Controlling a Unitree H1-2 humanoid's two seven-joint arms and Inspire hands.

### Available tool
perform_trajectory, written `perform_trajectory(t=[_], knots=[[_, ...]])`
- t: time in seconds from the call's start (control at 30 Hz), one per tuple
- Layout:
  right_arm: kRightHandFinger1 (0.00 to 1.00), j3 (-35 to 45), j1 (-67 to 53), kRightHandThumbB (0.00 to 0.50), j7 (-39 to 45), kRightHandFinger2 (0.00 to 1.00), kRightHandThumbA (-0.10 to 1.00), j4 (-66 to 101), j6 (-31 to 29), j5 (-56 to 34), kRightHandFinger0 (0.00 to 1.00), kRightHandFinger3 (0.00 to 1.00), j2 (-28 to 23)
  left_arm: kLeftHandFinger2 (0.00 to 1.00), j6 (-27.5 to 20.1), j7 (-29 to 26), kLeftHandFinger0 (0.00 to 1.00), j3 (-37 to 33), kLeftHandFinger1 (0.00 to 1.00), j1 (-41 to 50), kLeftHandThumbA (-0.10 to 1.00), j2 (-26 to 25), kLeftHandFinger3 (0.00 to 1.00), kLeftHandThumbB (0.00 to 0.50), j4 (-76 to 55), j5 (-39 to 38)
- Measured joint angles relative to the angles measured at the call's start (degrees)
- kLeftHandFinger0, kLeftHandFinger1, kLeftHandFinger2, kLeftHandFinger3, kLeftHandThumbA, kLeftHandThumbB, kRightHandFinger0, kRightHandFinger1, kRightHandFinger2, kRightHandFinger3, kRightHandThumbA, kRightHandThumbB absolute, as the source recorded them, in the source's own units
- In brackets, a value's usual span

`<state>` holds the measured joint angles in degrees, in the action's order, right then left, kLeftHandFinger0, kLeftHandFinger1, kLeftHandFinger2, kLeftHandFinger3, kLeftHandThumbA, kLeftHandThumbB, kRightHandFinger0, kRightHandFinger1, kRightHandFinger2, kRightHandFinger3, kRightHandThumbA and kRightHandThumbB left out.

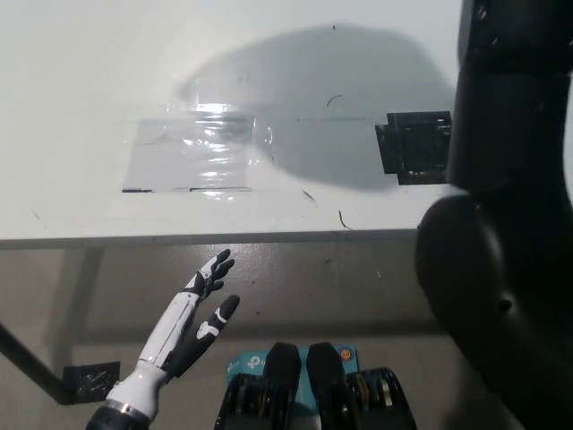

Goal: Use the right hand to pick up a rubix's cube and place it into a plastic bag and lift the bag

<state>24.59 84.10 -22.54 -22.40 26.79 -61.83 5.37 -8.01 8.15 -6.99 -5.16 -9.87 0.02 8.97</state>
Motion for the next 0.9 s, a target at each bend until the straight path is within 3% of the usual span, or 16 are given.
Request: perform_trajectory(t=[0.27,0.37,0.4,0.43,0.47,0.53,0.7,0.8,0.83,0.87,0.9], knots=[[0.10,-0.5,-5.9,0.082,1.0,0.71,-0.10,-7.9,-0.1,0.4,0.00,1.00,1.6,1.00,-0.1,0.0,1.00,0.0,1.00,0.0,0.98,0.0,1.00,0.153,0.0,-0.1],[0.09,-1.7,-10.4,0.102,3.5,0.72,-0.10,-16.5,-1.3,2.9,0.00,1.00,2.8,1.00,-0.1,0.0,1.00,-0.2,1.00,0.0,0.97,0.0,1.00,0.167,0.0,-0.1],[0.02,-1.9,-11.3,0.020,4.3,0.62,-0.10,-19.7,-1.9,3.8,0.00,1.00,3.0,1.00,-0.1,0.0,1.00,-0.2,1.00,0.0,0.97,0.0,1.00,0.168,0.0,0.0],[0.02,-2.1,-11.6,0.020,4.8,0.62,-0.10,-21.6,-2.3,4.4,0.00,1.00,3.0,1.00,-0.1,0.0,1.00,-0.3,1.00,0.0,0.97,0.0,1.00,0.168,0.0,0.0],[0.15,-2.3,-11.8,0.107,5.7,0.68,-0.10,-24.3,-3.1,5.2,0.00,1.00,2.9,1.00,-0.1,0.0,1.00,-0.3,1.00,0.0,0.97,0.0,1.00,0.168,0.0,0.0],[0.07,-2.6,-11.9,0.090,6.4,0.70,-0.10,-26.5,-3.8,6.0,0.00,1.00,2.8,1.00,-0.1,0.0,1.00,-0.3,1.00,0.0,0.98,0.0,1.00,0.171,0.0,0.0],[0.04,-4.8,-12.0,0.100,9.7,0.70,-0.10,-42.1,-8.8,10.8,0.00,1.00,0.9,1.00,-0.1,0.0,1.00,-0.5,1.00,0.0,0.98,0.0,1.00,0.175,0.0,0.0],[0.07,-6.7,-12.6,0.124,11.2,0.73,-0.10,-49.1,-11.4,14.0,0.00,1.00,-0.9,1.00,-0.1,0.1,1.00,-0.7,1.00,0.1,0.98,0.0,1.00,0.176,-0.1,0.1],[0.15,-7.0,-12.6,0.159,11.4,0.82,-0.10,-49.7,-11.7,14.4,0.00,1.00,-1.2,1.00,-0.1,0.1,1.00,-0.7,1.00,0.1,0.97,0.0,1.00,0.168,-0.1,0.1],[0.22,-8.0,-13.0,0.191,12.1,0.88,-0.10,-51.8,-13.0,16.1,0.02,0.94,-2.3,1.00,-0.1,0.1,1.00,-0.8,1.00,0.1,0.96,-0.1,1.00,0.170,-0.1,0.2],[0.27,-8.4,-13.1,0.231,12.2,0.84,-0.10,-52.2,-13.3,16.7,0.06,0.66,-2.7,1.00,-0.1,0.1,1.00,-0.8,1.00,0.1,0.95,-0.1,1.00,0.170,-0.2,0.2]])
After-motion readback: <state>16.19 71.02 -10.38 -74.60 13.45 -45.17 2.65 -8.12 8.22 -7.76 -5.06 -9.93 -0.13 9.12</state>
